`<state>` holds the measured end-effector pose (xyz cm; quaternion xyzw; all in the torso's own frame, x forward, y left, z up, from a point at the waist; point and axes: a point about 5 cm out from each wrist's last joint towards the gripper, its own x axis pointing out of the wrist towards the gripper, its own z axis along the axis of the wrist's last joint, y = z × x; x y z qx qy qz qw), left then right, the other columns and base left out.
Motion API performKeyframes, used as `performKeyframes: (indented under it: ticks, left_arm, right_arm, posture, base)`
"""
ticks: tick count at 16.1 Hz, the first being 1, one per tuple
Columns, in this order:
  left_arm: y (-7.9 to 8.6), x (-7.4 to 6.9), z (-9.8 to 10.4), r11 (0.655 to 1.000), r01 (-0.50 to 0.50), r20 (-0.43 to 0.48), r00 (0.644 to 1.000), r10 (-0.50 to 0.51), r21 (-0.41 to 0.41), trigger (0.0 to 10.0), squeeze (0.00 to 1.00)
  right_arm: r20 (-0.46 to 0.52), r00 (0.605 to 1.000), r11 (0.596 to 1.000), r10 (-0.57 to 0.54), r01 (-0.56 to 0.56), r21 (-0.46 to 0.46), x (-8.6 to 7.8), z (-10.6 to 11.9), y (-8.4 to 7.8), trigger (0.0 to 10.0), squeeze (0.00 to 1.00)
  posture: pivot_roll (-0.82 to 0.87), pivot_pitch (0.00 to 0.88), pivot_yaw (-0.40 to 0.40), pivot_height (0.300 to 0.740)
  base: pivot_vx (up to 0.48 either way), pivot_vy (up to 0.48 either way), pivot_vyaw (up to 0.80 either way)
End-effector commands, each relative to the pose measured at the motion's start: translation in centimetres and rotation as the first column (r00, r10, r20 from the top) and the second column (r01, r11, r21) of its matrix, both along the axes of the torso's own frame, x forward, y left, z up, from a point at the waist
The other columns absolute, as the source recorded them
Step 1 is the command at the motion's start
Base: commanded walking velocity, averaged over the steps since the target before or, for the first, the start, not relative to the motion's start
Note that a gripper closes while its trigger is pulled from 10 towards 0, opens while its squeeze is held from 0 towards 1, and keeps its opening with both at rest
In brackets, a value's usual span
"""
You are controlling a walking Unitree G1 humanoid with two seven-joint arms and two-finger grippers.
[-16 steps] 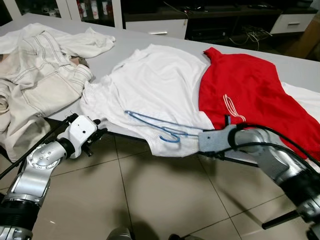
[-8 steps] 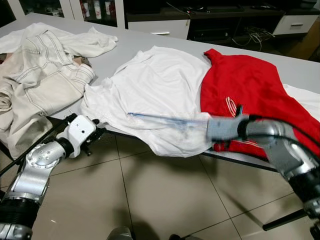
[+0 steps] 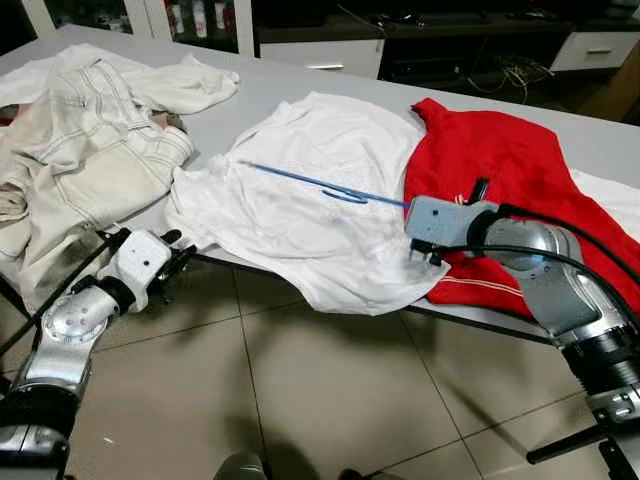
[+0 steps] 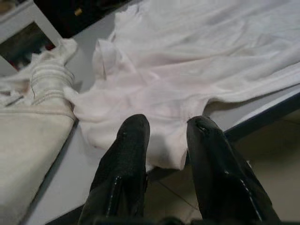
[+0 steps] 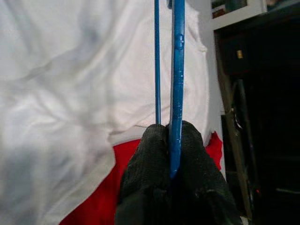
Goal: Hang hanger
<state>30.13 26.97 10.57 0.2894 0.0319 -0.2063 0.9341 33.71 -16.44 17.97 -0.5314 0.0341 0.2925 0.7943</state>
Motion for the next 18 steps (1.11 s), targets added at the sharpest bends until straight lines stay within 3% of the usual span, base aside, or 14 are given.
performKeyframes:
  ticks: [1, 2, 3, 4, 5, 6, 11, 18]
  left_arm:
    - [-0.9, 0.5, 0.2, 0.999, 0.045, 0.017, 0.999, -0.045, 0.01, 10.0, 0.66]
    - [-1.5, 0.9, 0.1, 0.998, 0.062, 0.019, 0.998, -0.062, -0.018, 10.0, 1.0]
    - [-1.8, 1.2, -0.1, 0.998, 0.063, 0.017, 0.998, -0.062, -0.016, 10.0, 1.0]
    - [-2.0, 1.4, -0.3, 0.998, 0.057, 0.012, 0.998, -0.057, -0.017, 10.0, 0.75]
    - [-2.1, 1.6, -0.3, 0.998, 0.055, 0.016, 0.998, -0.055, -0.02, 10.0, 0.75]
    - [-2.2, 1.9, -0.4, 0.999, 0.042, 0.007, 0.999, -0.042, -0.033, 10.0, 0.0]
    - [-1.3, 2.9, -0.5, 0.994, -0.104, 0.01, 0.995, 0.104, -0.025, 10.0, 0.0]
    - [-1.2, 1.8, -3.1, 0.998, -0.067, -0.198, 0.978, 0.064, -0.01, 10.0, 0.0]
  right_arm:
    - [0.01, 1.0, 0.999, -0.017, 0.017, 0.033, -0.2, 0.3, -0.2, 10.0, 0.0]
    - [0.011, 1.0, 0.999, -0.013, 0.012, 0.045, -0.3, 0.3, 0.1, 10.0, 0.0]
    - [0.009, 1.0, 0.999, -0.01, 0.009, 0.049, -0.5, 0.3, 0.2, 10.0, 0.0]
    - [0.008, 1.0, 0.999, -0.009, 0.008, 0.051, -0.6, 0.3, 0.3, 10.0, 0.0]
    - [0.008, 1.0, 0.999, -0.007, 0.007, 0.052, -0.6, 0.3, 0.3, 10.0, 0.0]
    - [0.007, 1.0, 0.998, -0.006, 0.005, 0.055, -0.7, 0.4, 0.3, 10.0, 0.0]
    - [-0.004, 1.0, 0.998, -0.007, 0.007, 0.063, -1.2, 0.2, 0.4, 10.0, 0.0]
    - [0.0, 1.0, 0.997, -0.009, 0.009, 0.074, -1.2, 0.2, 0.6, 10.0, 0.0]
  posture:
    - [0.09, 0.04, -0.048, 0.74]
    - [0.08, 0.044, -0.048, 0.74]
    - [0.08, 0.045, -0.049, 0.74]
    - [0.08, 0.045, -0.049, 0.74]
    - [0.08, 0.045, -0.049, 0.74]
    - [0.07, 0.045, -0.05, 0.74]
    - [0.06, 0.046, -0.046, 0.74]
    - [0.06, 0.042, -0.041, 0.74]
  base:
    - [0.0, 0.0, 0.0]
    - [0.0, 0.0, 0.0]
    - [0.0, 0.0, 0.0]
    - [0.0, 0.0, 0.0]
    - [0.0, 0.0, 0.0]
    - [0.0, 0.0, 0.0]
    - [0.0, 0.0, 0.0]
    - [0.0, 0.0, 0.0]
